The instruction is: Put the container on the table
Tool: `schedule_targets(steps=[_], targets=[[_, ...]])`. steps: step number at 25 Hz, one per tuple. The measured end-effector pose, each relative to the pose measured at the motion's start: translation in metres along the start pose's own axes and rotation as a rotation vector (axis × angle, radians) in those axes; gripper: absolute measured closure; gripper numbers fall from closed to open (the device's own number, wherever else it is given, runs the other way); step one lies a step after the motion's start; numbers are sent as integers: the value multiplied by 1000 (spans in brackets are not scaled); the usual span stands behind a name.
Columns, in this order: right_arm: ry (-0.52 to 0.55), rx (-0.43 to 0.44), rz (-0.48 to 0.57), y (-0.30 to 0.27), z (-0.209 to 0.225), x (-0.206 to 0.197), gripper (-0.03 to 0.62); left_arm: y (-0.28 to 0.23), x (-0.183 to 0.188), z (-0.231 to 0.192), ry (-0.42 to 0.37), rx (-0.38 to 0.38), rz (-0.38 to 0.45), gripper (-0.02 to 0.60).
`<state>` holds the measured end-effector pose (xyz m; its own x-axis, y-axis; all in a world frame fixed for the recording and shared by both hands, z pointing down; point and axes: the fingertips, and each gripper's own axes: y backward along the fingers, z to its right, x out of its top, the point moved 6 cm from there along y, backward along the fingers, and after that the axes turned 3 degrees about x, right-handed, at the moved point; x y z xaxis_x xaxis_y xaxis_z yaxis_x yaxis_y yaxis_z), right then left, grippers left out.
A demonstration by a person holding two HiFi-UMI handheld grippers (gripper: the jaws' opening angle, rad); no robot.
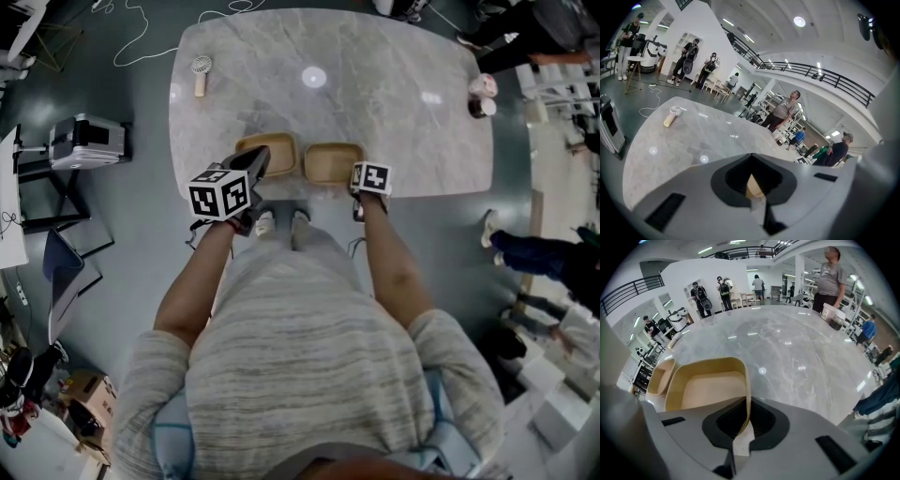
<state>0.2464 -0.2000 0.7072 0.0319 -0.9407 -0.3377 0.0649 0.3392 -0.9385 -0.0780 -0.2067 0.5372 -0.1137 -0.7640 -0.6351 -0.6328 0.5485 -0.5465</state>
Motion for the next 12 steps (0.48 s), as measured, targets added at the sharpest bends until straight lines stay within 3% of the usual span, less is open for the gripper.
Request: schedule_targets(steps=[9, 12], targets=[[30, 65, 14, 3, -5, 1, 588, -2, -1, -1, 4, -5, 1, 580], [95, 67, 35, 10, -8, 3, 586, -3, -1, -1, 6, -7, 0, 580]])
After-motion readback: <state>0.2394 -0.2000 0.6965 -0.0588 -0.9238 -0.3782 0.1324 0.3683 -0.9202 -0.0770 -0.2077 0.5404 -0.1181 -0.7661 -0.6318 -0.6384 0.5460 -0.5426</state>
